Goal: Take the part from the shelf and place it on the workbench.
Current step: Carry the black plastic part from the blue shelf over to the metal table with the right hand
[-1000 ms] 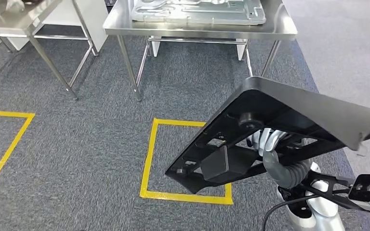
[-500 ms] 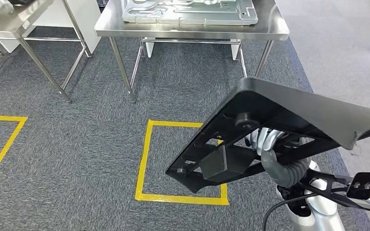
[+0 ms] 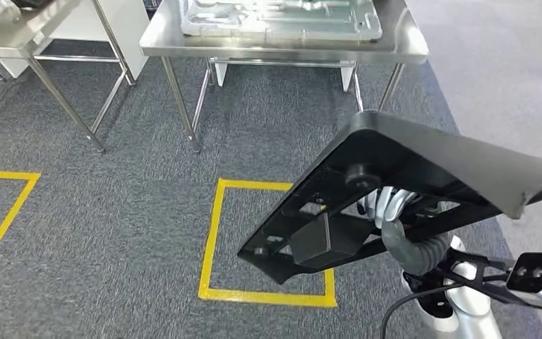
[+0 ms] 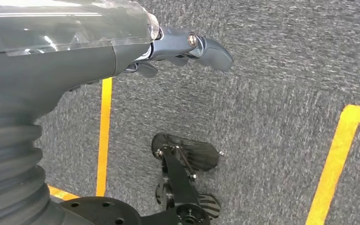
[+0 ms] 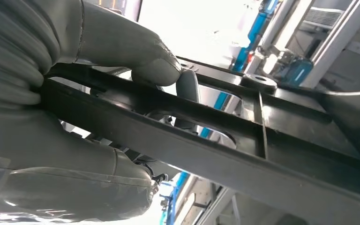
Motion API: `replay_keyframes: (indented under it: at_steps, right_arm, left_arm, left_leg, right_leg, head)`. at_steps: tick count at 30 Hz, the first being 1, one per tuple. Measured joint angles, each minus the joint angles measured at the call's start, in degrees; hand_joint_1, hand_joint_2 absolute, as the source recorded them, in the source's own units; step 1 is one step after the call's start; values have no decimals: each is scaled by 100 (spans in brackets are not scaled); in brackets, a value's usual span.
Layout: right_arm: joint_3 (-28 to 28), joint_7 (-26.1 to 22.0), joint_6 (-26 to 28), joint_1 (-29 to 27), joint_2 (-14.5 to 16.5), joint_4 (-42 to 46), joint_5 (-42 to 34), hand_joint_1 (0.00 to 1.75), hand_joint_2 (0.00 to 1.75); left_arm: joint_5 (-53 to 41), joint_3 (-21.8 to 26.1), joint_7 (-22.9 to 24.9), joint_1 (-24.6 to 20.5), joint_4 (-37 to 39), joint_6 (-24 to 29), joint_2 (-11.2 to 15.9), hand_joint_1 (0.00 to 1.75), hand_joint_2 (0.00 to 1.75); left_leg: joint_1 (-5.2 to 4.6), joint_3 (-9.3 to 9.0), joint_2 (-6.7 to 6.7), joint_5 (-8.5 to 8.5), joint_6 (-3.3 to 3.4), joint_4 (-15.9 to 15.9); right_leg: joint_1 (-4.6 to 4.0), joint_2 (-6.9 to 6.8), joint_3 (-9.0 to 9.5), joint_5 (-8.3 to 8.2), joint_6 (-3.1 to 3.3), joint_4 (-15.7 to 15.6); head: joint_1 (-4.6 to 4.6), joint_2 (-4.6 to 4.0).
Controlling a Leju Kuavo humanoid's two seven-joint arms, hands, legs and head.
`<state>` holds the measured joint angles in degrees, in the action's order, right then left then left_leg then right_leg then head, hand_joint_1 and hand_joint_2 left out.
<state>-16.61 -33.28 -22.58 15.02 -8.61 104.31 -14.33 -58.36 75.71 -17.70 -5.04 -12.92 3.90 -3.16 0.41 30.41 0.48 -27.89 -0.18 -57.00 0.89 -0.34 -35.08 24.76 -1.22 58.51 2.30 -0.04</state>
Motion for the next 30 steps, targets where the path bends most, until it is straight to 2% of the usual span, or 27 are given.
replay_keyframes:
  at_steps: [2, 4, 5, 7, 8, 9, 10, 12, 13, 14, 17, 19, 21, 23, 24, 25, 27, 28, 29, 30]
  right_arm:
    - [-5, 5, 0, 4, -1, 0, -7, 155, 175]
    - [-6, 8, 0, 22, -1, 1, -11, 155, 175]
    - [-7, 9, 0, 30, 2, 1, -14, 155, 175]
    - [-6, 10, 0, 38, 2, -4, -18, 155, 175]
    - [-6, 11, 0, 35, 2, -9, -19, 155, 175]
    - [-6, 12, 0, 34, 2, -14, -19, 155, 175]
    - [-6, 13, 0, 33, 2, -17, -19, 155, 175]
    - [-7, 11, 0, 34, 2, -21, -24, 155, 175]
    - [-7, 11, 0, 35, 2, -22, -29, 155, 175]
    - [-7, 10, 0, 34, 2, -22, -33, 155, 175]
    - [-7, 0, 2, 12, 2, -22, -36, 155, 175]
    - [-7, -7, 15, 5, 2, -20, -22, 155, 175]
    - [-7, -9, 47, -1, 3, -23, -4, 155, 175]
    - [-7, -10, 74, -20, 3, -40, 6, 155, 175]
    - [-7, -10, 79, -28, 2, -55, 10, 155, 175]
    - [-6, -13, 83, -31, 2, -67, 11, 155, 175]
    - [-5, -20, 85, -26, -3, -81, 27, 155, 175]
    - [-4, -25, 90, -21, -6, -85, 48, 155, 175]
    - [-4, -33, 98, -16, -9, -89, 90, 155, 175]
    - [-4, -46, 111, -15, -10, -92, 140, 155, 175]
  left_arm:
    - [0, 0, 4, -5, 0, 3, 3, 0, 175]
    - [-1, -1, 4, -11, 0, 4, 6, 0, 175]
    - [-1, -1, 4, -12, 0, 4, 7, 0, 175]
    - [-2, -2, 5, -7, 0, 4, 5, 0, 175]
    - [-2, -1, 5, 2, 0, 5, 5, 0, 175]
    - [-2, -1, 5, 11, 0, 7, 7, 0, 175]
    - [-1, 0, 5, 18, 0, 7, 7, 0, 175]
    - [1, 0, 4, 23, 0, 7, 11, 0, 175]
    - [2, 0, 3, 20, 0, 6, 13, 0, 175]
    - [4, 0, 2, 17, 0, 6, 15, 0, 175]
    - [10, 0, -4, 19, 0, 5, 16, 0, 175]
    - [15, 1, -7, 27, 0, 5, 16, 0, 175]
    - [19, 2, -11, 22, 0, 5, 16, 0, 175]
    - [20, 3, -12, 22, 0, 7, 16, 0, 175]
    - [20, 3, -11, 26, 0, 9, 15, 0, 175]
    - [20, 4, -9, 31, 0, 10, 14, 0, 175]
    - [19, 4, -4, 34, 0, 12, 7, 0, 175]
    - [18, 4, -1, 32, 0, 12, 3, 0, 175]
    - [17, 4, 2, 26, 0, 12, 1, 0, 175]
    - [17, 4, 4, 19, 0, 12, -1, 0, 175]
  left_leg:
    - [13, -26, 13, -43, -67, 3]
    - [31, 52, 10, -189, -125, -243]
    - [38, 203, 2, -328, -145, -554]
    - [38, 687, -2, -628, -170, -1403]
    - [37, 898, -2, -672, -172, -1704]
    - [36, 1011, -2, -594, -164, -1793]
    - [33, 993, -3, -391, -146, -1617]
    - [17, 717, -11, 116, -77, -842]
    - [0, 568, -16, 267, -35, -481]
    - [-18, 470, -20, 326, 5, -257]
    - [-30, 383, -23, 277, 108, -97]
    - [-6, 289, -28, 259, 173, -38]
    - [2, 217, -29, 225, 216, -10]
    - [0, 174, -31, 174, 229, -11]
    - [-1, 140, -32, 141, 226, -12]
    - [-1, 92, -33, 105, 217, -13]
    - [1, -28, -34, 16, 186, -13]
    - [-4, -77, -40, -25, 161, -14]
    - [-9, -101, -47, -63, 128, -13]
    - [-15, -113, -53, -96, 91, -11]
  right_leg:
    - [0, 25, 20, 25, 79, -24]
    - [18, 37, 86, 54, 164, -56]
    - [21, 36, 123, 73, 199, -67]
    - [0, 40, 182, 132, 240, -67]
    - [-12, 47, 219, 166, 247, -66]
    - [-21, 57, 262, 202, 248, -65]
    - [-27, 67, 317, 241, 242, -65]
    - [-38, 79, 442, 331, 217, -67]
    - [-47, 84, 486, 374, 191, -64]
    - [-51, 86, 514, 405, 162, -72]
    - [-54, 82, 547, 410, 60, -50]
    - [-44, 73, 483, 490, 6, 154]
    - [-22, 67, 152, 749, -48, 751]
    - [-9, 65, -320, 980, -89, 1427]
    - [-5, 64, -472, 960, -98, 1561]
    - [-2, 62, -511, 804, -100, 1468]
    - [-1, 46, -314, 251, -68, 754]
    - [-17, 37, -190, 89, -44, 392]
    - [-34, 30, -102, 18, -8, 147]
    - [-52, 25, -64, 17, 29, 33]
  head:
    - [-8, 0]
    - [-18, 0]
    - [-26, 0]
    - [-35, 0]
    - [-36, 0]
    - [-36, 0]
    - [-37, 0]
    - [-34, 0]
    - [-32, 0]
    - [-28, 0]
    - [-30, 0]
    - [-21, 0]
    - [-10, 0]
    - [-9, 0]
    - [-9, 0]
    - [-8, 0]
    - [-7, 0]
    - [-8, 0]
    - [-8, 0]
    - [-8, 0]
